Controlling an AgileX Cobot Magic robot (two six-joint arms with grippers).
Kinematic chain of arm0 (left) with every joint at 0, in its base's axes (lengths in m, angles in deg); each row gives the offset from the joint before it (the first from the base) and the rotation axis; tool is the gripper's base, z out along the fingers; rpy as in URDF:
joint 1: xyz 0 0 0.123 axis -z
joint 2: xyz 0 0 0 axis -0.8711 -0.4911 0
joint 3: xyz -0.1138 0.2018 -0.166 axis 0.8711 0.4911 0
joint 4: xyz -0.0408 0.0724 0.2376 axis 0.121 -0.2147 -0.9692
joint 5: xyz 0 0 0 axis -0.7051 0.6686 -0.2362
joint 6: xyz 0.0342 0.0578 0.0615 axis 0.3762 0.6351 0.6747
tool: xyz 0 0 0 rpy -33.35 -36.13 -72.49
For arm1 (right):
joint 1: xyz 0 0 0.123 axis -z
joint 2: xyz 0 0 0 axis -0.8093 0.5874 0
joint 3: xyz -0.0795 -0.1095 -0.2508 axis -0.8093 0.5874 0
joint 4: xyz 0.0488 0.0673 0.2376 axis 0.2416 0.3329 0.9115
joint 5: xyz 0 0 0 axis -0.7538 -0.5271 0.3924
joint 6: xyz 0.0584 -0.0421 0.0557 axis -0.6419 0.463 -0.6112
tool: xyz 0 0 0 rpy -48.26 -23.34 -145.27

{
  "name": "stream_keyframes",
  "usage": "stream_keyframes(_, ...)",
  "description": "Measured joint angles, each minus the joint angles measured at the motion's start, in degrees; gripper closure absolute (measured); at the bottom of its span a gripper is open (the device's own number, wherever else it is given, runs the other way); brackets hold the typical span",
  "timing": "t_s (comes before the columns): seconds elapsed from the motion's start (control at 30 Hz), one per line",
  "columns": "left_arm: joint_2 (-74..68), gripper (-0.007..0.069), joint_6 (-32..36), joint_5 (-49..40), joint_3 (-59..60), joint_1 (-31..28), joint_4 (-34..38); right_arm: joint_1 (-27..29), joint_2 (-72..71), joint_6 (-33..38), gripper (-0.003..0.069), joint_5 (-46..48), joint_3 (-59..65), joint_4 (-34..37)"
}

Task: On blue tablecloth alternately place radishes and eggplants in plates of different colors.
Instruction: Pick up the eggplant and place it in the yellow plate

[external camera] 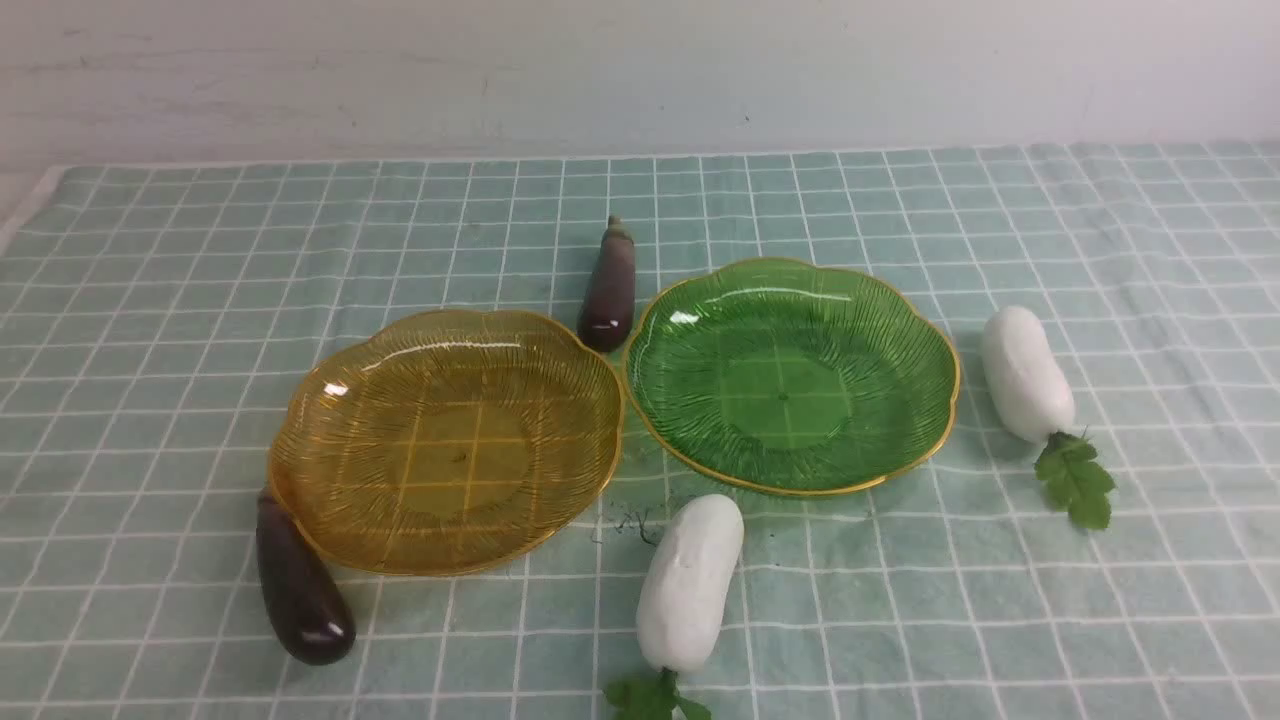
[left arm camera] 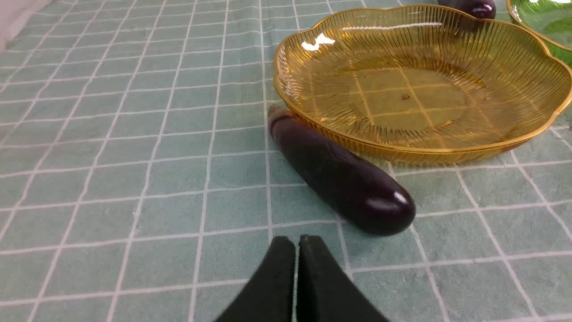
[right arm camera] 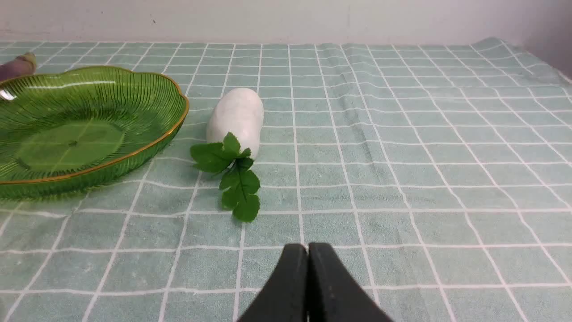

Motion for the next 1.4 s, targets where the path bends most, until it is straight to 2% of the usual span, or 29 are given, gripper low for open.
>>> stream_keyframes(0.53,0.0,0.0632,-0.5,0.3,0.0,0.0,-0.9,0.0,0.0,0.0,0.0673,0.0,0.0,0.0)
stream_keyframes(0.7,0.0,0.0632,-6.1,5.1,0.2,0.0,6.9,0.0,0.0,0.0,0.0673,0.0,0.0,0.0)
stream_keyframes(0.73,0.0,0.0632,-8.4,8.4,0.2,0.0,11.8,0.0,0.0,0.0,0.0673,0.0,0.0,0.0)
stream_keyframes(0.9,0.0,0.0632,-10.3,17.2,0.2,0.0,20.4,0.0,0.0,0.0,0.0673,0.0,0.0,0.0)
stream_keyframes(0.93,0.0,0.0632,-10.6,22.2,0.2,0.0,24.2,0.0,0.0,0.0,0.0673,0.0,0.0,0.0)
stream_keyframes(1.1,0.0,0.0632,-11.0,36.4,-0.8,0.0,31.4,0.0,0.0,0.0,0.0673,0.1,0.0,-0.1)
stream_keyframes(1.17,0.0,0.0632,-10.8,35.6,-3.4,0.0,32.0,0.0,0.0,0.0,0.0673,0.1,0.0,-0.2)
stream_keyframes(1.27,-2.5,0.0632,-8.6,27.7,-12.6,0.0,31.3,0.0,0.0,-0.5,0.0673,-0.7,0.0,0.5)
stream_keyframes(1.33,-6.9,0.0632,-6.1,19.1,-19.8,0.0,29.6,0.0,0.0,-2.4,0.0673,-4.1,0.4,3.7)
stream_keyframes(1.4,-15.0,0.0632,-3.5,6.7,-28.6,0.0,26.7,0.0,0.0,-6.2,0.0673,-9.8,0.4,11.0)
